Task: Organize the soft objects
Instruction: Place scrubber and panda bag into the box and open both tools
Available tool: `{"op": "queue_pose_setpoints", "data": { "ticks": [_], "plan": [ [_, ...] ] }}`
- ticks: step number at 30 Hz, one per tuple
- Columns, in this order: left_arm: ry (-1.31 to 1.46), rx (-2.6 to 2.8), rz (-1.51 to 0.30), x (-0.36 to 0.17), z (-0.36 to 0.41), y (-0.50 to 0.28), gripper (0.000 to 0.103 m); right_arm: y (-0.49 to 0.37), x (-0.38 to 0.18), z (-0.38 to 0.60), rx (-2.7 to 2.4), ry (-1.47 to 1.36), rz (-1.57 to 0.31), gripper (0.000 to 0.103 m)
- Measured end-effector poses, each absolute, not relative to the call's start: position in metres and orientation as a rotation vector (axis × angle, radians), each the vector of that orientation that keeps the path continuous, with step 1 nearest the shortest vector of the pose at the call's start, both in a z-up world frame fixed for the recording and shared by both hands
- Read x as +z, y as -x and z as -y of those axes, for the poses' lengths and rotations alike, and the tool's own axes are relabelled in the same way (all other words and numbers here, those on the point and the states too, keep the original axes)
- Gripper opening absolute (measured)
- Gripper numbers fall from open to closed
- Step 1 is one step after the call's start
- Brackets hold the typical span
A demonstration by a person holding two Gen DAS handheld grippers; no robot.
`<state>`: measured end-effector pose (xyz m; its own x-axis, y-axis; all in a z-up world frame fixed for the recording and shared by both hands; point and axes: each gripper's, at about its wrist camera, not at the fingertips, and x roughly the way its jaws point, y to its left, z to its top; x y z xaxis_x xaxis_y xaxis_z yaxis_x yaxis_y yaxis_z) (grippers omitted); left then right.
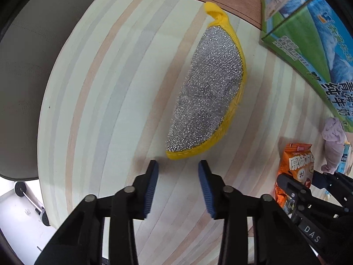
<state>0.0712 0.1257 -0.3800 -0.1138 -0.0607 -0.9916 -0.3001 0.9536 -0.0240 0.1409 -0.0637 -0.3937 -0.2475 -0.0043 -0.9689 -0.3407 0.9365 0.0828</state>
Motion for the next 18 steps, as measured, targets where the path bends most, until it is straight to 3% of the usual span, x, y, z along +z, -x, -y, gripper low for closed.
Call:
{"op": "queue_pose_setpoints", "data": {
  "ticks": [5,11,13,15,17,18],
  "plan": [
    [0.312,0.162,-1.662,-0.374,-0.122,-0.071,0.008,-0.123,-0.382,0.075,0.316,0.222,-1.767,0.044],
    [0.385,0.021,-1.626,-0.341,-0.109,-0.066,0.01,-0.117,-0.328,0.101,0.349,0.151,-1.69,0.043],
    [0.439,0.012,-1.616,-0.329,-0.116,-0.066,0.022,-0.115,-0.313,0.109,0.364,0.131,-1.672,0.043],
    [0.471,0.025,-1.596,-0.32,-0.125,-0.075,0.054,-0.125,-0.298,0.113,0.374,0.113,-1.655,0.043],
    [0.452,0.082,-1.565,-0.318,-0.14,-0.093,0.068,-0.13,-0.282,0.11,0.376,0.105,-1.637,0.043],
    [0.425,0.118,-1.554,-0.319,-0.143,-0.102,0.07,-0.136,-0.278,0.113,0.375,0.094,-1.628,0.043]
  ]
}}
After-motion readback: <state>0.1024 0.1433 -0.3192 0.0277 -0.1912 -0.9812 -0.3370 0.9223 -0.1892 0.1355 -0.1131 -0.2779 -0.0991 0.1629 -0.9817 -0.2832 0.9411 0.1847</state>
